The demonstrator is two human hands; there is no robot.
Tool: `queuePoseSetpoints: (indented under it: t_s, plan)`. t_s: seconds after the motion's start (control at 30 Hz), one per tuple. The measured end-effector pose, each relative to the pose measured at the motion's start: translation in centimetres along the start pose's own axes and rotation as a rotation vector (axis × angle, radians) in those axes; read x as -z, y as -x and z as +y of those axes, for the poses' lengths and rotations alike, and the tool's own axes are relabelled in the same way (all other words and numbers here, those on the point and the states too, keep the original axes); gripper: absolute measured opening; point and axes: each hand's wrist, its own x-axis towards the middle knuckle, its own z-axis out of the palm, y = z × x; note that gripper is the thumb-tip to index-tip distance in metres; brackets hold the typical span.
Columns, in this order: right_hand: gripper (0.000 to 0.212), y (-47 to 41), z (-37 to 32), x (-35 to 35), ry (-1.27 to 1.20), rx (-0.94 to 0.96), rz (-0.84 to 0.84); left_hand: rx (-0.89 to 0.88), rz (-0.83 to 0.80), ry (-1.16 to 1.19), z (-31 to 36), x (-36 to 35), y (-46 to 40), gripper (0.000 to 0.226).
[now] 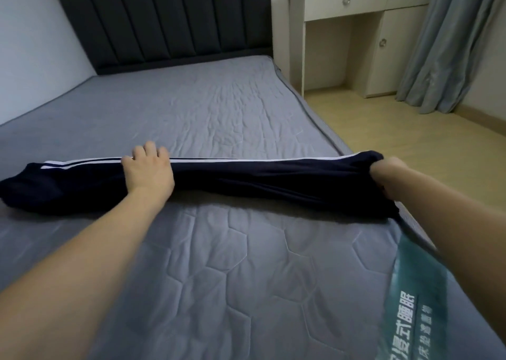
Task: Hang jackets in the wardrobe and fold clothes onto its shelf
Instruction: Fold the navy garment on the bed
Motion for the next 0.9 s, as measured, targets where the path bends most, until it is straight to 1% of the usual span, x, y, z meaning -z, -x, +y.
queuePoseSetpoints:
  t_s: [0.03, 0.1, 0.13, 0.17, 0.2, 0.23, 0.27, 0.3, 0.33, 0.37, 0.4, 0.43, 0.47, 0.5, 0.53, 0.57, 0.6, 0.67, 0.7, 0.73, 0.8, 0.83, 0.9]
  plan:
    - [0.042, -0.4, 0.5, -0.4, 0.04, -0.007, 0.009, 0.047, -0.031, 0.048, -0.4, 0.2, -0.8, 0.029]
    - [0.049, 0.8, 1.2, -0.8, 0.357, 0.022, 0.145, 0.128, -0.173, 0.168, -1.1, 0.3, -1.6, 0.026]
    - [0.05, 1.4, 1.4, -1.4, 0.5, 0.133, 0.262, 0.162, -0.243, 0.253, -1.5, 0.1, -1.7, 0.024]
    - [0.049, 2.4, 1.6, -2.4, 0.585, 0.322, 0.386, 0.195, -0.295, 0.363, -1.8, -0.1, -1.5, 0.022]
    - [0.045, 3.9, 1.4, -3.9, 0.614, 0.55, 0.462, 0.219, -0.346, 0.495, -2.1, -0.5, -1.1, 0.021]
    - [0.038, 5.6, 1.1, -5.6, 0.605, 0.778, 0.445, 0.221, -0.372, 0.62, -2.2, -0.8, -0.4, 0.02]
    - [0.034, 7.1, 0.8, -7.4, 0.601, 1.001, 0.354, 0.21, -0.346, 0.712, -2.2, -1.4, 0.3, 0.017]
    - [0.034, 8.4, 0.9, -9.4, 0.664, 1.16, 0.22, 0.195, -0.265, 0.769, -2.2, -2.1, 1.1, 0.014]
    - [0.041, 9.5, 0.9, -11.3, 0.758, 1.241, 0.102, 0.173, -0.143, 0.803, -2.0, -2.8, 1.8, 0.014]
    - [0.05, 10.0, 0.7, -12.9, 0.839, 1.244, 0.033, 0.117, -0.016, 0.824, -2.0, -3.4, 2.3, 0.013]
    - [0.056, 10.0, 0.4, -14.1, 0.882, 1.199, 0.012, 0.02, 0.08, 0.829, -2.0, -4.0, 2.8, 0.008]
    - [0.056, 9.8, -0.2, -14.8, 0.883, 1.116, 0.011, -0.107, 0.135, 0.789, -2.0, -4.6, 3.2, 0.011]
    - [0.052, 9.6, -0.9, -15.3, 0.868, 1.035, 0.023, -0.236, 0.174, 0.697, -2.1, -5.6, 3.6, 0.025]
    - [0.042, 9.3, -1.4, -15.6, 0.851, 0.988, 0.041, -0.327, 0.203, 0.583, -2.2, -6.6, 3.8, 0.038]
    - [0.029, 9.0, -1.8, -15.7, 0.869, 0.984, 0.063, -0.363, 0.221, 0.479, -2.3, -7.5, 4.0, 0.044]
    - [0.017, 8.8, -1.9, -15.8, 0.925, 0.991, 0.076, -0.363, 0.233, 0.401, -2.4, -8.0, 4.0, 0.045]
    - [0.011, 8.6, -1.8, -15.7, 0.977, 1.003, 0.065, -0.346, 0.241, 0.345, -2.4, -8.5, 4.0, 0.04]
    - [0.014, 8.6, -1.5, -15.5, 1.04, 1.022, 0.038, -0.302, 0.24, 0.262, -2.4, -9.0, 3.6, 0.027]
    - [0.015, 8.7, -1.3, -15.3, 1.055, 1.075, 0.068, -0.284, 0.245, 0.237, -2.5, -9.1, 3.3, 0.023]
    - [0.015, 8.7, -1.2, -15.2, 1.048, 1.174, 0.12, -0.271, 0.266, 0.222, -2.5, -9.2, 3.1, 0.022]
    - [0.011, 8.7, -0.5, -14.9, 0.967, 1.461, 0.279, -0.274, 0.319, 0.2, -2.8, -9.6, 2.7, 0.02]
    - [0.012, 8.7, 0.0, -14.8, 0.943, 1.57, 0.329, -0.283, 0.34, 0.192, -3.0, -9.8, 2.6, 0.019]
    - [0.021, 8.5, 1.1, -14.8, 0.947, 1.67, 0.349, -0.271, 0.39, 0.202, -3.8, -10.2, 2.5, 0.02]
